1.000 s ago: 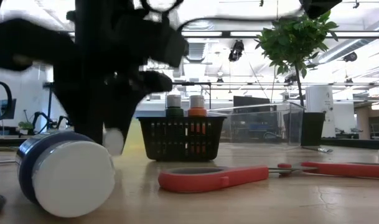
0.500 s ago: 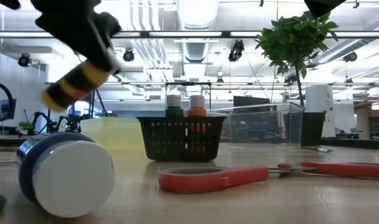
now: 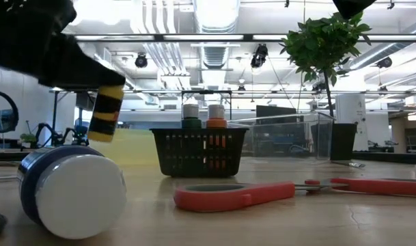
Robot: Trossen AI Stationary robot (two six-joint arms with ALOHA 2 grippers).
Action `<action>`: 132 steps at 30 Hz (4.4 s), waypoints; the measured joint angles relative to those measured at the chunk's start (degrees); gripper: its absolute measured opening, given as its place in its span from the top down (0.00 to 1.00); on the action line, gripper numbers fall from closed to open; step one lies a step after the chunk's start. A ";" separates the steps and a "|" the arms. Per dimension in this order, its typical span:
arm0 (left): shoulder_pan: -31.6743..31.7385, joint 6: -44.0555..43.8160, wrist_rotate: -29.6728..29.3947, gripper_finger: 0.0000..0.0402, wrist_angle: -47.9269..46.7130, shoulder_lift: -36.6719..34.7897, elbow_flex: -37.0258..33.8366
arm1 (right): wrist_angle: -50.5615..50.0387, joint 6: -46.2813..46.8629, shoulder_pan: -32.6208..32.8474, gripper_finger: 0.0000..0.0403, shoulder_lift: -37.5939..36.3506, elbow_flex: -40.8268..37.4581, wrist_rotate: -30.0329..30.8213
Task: Pick & Place Paint Supplies
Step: Put the yellow paint bottle into the black bin
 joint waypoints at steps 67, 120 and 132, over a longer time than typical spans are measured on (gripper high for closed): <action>15.12 16.01 22.18 0.71 46.56 36.53 19.21 | 3.40 -5.35 -0.02 0.35 0.00 -1.37 1.46; 15.39 10.29 19.52 0.71 42.60 40.05 21.25 | 4.18 -5.79 0.00 0.35 0.00 -2.57 1.17; 15.41 9.80 19.33 0.71 41.40 40.26 21.21 | 4.20 -6.21 0.00 0.35 0.00 -2.58 1.05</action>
